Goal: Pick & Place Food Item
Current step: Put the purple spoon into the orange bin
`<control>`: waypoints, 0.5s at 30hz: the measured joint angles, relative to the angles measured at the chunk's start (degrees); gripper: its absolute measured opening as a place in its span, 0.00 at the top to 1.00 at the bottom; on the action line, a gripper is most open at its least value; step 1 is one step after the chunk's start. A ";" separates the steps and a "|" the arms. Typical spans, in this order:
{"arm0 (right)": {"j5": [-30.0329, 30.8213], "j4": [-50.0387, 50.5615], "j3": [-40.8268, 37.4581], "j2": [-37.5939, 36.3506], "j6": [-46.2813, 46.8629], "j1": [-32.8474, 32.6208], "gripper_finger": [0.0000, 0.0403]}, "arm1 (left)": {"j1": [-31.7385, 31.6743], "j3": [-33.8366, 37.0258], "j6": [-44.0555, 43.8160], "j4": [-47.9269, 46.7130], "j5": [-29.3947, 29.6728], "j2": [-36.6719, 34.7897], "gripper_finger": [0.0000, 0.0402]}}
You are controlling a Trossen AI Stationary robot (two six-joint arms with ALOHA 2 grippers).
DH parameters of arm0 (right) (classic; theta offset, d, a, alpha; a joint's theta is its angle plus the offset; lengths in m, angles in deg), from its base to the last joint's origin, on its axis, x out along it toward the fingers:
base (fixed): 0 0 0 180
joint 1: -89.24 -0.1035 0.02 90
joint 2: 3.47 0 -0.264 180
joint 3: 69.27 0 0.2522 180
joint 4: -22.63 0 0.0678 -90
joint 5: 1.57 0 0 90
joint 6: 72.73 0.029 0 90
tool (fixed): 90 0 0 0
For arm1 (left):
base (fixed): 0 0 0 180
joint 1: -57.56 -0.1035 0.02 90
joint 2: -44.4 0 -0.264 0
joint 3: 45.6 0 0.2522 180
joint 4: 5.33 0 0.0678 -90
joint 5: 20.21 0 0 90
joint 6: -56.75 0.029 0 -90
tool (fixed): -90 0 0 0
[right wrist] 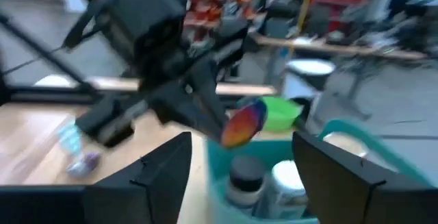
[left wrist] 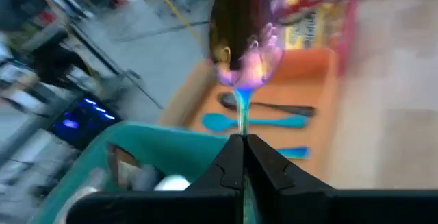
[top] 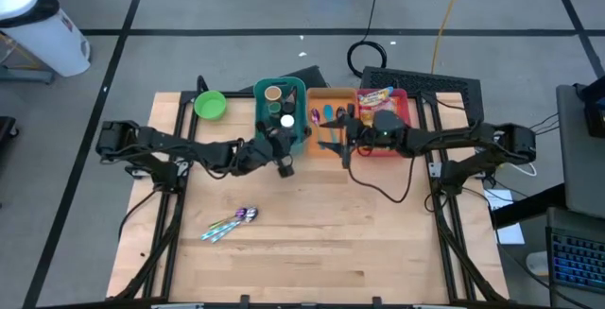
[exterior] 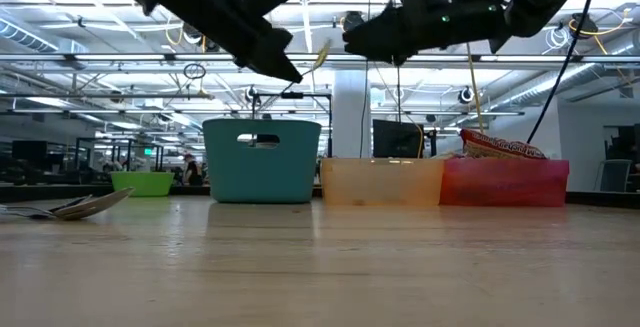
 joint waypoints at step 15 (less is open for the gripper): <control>6.87 -6.74 3.11 8.63 5.01 -1.81 0.30 | -1.58 -0.01 2.99 3.98 0.61 3.20 0.99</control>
